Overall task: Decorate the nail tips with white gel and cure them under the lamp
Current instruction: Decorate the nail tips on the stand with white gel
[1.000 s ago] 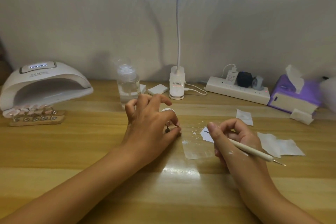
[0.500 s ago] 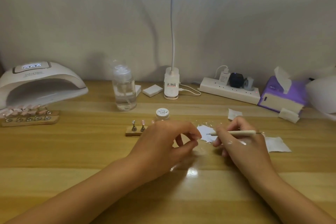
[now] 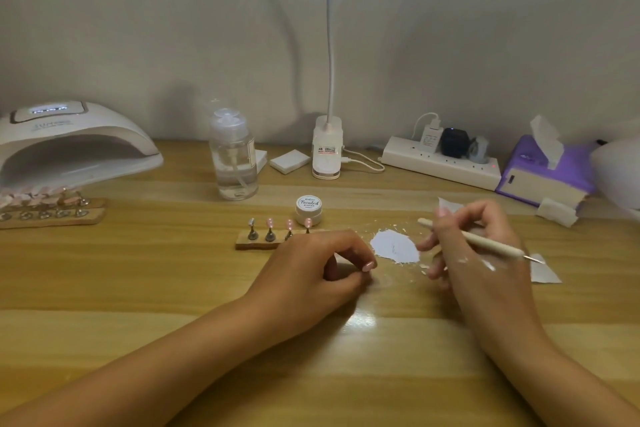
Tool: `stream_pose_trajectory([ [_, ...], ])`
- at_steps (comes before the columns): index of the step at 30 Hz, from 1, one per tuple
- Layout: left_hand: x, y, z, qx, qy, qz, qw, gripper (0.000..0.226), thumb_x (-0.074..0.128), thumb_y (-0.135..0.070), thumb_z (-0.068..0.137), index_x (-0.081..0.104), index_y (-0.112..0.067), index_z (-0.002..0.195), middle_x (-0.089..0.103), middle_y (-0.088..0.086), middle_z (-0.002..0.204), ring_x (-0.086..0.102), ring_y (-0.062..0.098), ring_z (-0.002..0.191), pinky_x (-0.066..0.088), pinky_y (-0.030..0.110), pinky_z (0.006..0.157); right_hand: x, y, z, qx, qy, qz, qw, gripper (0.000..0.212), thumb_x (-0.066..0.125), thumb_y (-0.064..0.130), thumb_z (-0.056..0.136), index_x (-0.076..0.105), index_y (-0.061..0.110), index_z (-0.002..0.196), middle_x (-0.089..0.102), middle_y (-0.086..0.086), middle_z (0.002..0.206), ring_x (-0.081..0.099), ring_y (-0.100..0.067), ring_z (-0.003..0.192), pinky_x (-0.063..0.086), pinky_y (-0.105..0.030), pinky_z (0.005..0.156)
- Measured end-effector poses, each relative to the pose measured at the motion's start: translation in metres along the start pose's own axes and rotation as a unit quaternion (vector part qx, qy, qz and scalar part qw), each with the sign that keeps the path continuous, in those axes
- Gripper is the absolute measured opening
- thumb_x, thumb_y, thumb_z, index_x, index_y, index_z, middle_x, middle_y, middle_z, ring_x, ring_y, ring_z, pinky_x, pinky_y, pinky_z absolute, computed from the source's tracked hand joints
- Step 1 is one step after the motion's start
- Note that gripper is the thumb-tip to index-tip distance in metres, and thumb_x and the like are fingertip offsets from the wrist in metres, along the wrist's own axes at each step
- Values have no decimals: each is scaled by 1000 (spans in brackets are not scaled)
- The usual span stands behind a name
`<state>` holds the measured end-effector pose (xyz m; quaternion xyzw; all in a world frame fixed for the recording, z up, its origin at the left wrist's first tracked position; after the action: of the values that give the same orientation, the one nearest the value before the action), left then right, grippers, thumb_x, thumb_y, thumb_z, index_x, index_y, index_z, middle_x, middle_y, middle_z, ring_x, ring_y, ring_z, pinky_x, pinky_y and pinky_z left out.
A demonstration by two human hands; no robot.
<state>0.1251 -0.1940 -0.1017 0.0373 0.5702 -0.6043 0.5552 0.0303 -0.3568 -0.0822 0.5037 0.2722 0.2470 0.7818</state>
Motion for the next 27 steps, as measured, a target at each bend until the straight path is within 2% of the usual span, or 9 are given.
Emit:
stream_pose_trajectory([
  [3,-2,0,0,2,-12,-10,1000,11,71,-23,86,66,-33,88,67,-21,85,56,10,61,46,25,58,13,8,-10,29,32,110,993,26,67,41,86,60,18,97,76,-5,81,67,-18,55,49,-22,42],
  [6,-3,0,0,4,-18,-4,1000,10,68,-23,86,63,-32,89,67,-12,80,57,15,62,49,34,60,29,-1,-18,103,75,155,980,29,73,34,82,58,11,89,71,-6,69,57,-13,47,42,-19,39],
  [8,-2,-2,-1,14,-11,9,1000,11,66,-23,85,63,-32,89,66,-18,85,56,14,63,47,30,60,34,-8,-21,132,87,159,975,24,73,24,86,53,11,83,64,-6,57,50,-12,42,40,-19,38],
  [10,-3,-4,0,16,-8,19,1000,11,67,-23,84,63,-33,89,66,-24,88,56,12,63,44,23,60,35,-11,-21,139,84,162,973,23,69,13,89,49,10,76,60,-9,52,50,-12,40,41,-19,38],
  [14,-3,-2,1,12,-11,14,1000,12,70,-22,83,66,-33,87,68,-21,86,56,9,59,42,22,58,39,-12,-21,128,97,130,978,25,63,3,82,46,11,65,59,-14,48,53,-12,41,42,-19,40],
  [17,-3,-1,0,13,-13,13,1000,13,71,-21,83,66,-32,86,66,-24,80,55,9,58,38,20,56,40,-12,-20,125,107,112,980,30,62,5,79,47,19,57,61,-15,50,53,-13,42,43,-20,41],
  [20,-3,-1,0,13,-14,19,1000,13,71,-20,82,67,-32,85,61,-28,74,54,8,56,34,16,55,42,-11,-21,126,115,109,979,24,63,9,78,45,14,62,64,-15,52,55,-14,42,45,-21,42],
  [25,-4,-1,0,12,-14,7,1000,13,71,-20,81,67,-31,85,65,-20,77,54,9,57,40,21,56,43,-10,-21,124,116,109,979,24,63,9,77,44,12,62,64,-17,54,55,-15,43,46,-22,43],
  [27,-4,-1,-1,12,-15,8,1000,13,71,-19,81,67,-31,85,63,-23,75,53,9,56,38,19,55,43,-9,-21,123,116,110,979,24,63,10,77,44,13,62,64,-17,54,55,-15,44,46,-22,43],
])
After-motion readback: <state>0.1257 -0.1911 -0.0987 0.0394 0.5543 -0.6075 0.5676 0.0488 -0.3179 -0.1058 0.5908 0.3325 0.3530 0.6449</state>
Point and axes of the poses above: each hand's wrist, its own z-axis towards the middle knuckle, its own x-axis out of the palm, y = z × x, the point moved 8 cm from there along z, towards the middle knuckle
